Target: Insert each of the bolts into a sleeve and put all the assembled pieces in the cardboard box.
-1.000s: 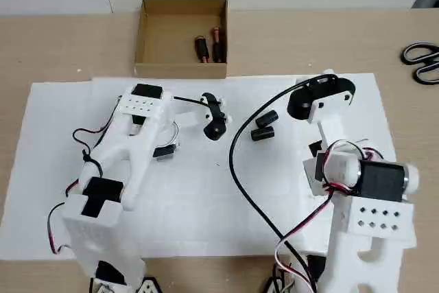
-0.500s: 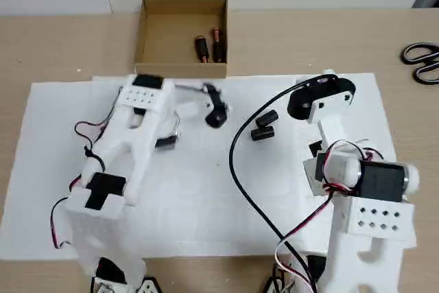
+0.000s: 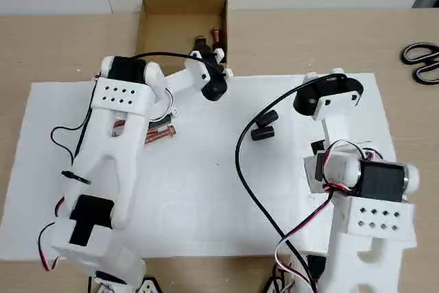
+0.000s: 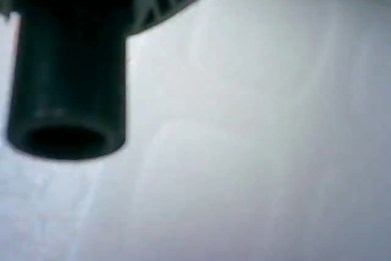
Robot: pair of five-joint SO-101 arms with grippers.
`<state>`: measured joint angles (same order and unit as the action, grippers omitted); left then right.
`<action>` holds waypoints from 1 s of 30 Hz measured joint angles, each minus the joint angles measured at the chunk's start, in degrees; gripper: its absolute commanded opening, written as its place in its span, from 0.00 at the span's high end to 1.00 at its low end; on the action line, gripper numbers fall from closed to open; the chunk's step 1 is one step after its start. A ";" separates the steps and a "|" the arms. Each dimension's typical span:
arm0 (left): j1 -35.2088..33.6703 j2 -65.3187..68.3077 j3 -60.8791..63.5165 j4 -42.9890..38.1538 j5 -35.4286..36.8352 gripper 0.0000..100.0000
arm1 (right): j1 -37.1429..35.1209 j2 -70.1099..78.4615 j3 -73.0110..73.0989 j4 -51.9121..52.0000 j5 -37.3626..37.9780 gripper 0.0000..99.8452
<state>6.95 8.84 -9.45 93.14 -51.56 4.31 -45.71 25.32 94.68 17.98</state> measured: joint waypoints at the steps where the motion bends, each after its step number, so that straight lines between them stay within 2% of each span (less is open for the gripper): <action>1: 0.00 0.26 0.00 0.00 0.00 0.98 | 0.00 0.00 0.00 0.00 0.00 0.99; 6: -0.09 5.27 0.00 0.00 2.73 0.87 | 0.00 0.00 0.00 0.00 0.00 0.98; 10: -1.14 7.91 -0.70 -1.93 5.89 0.87 | 0.00 0.00 0.00 0.00 0.00 0.98; 16: -0.97 12.04 -0.88 -5.89 6.24 0.87 | 0.00 0.00 0.00 0.53 0.00 0.99; 30: -3.25 18.64 -1.14 -8.53 5.36 0.87 | 0.00 0.00 2.64 0.53 0.00 0.99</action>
<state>3.69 27.47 -10.59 84.62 -46.20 4.31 -45.71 27.96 95.21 17.98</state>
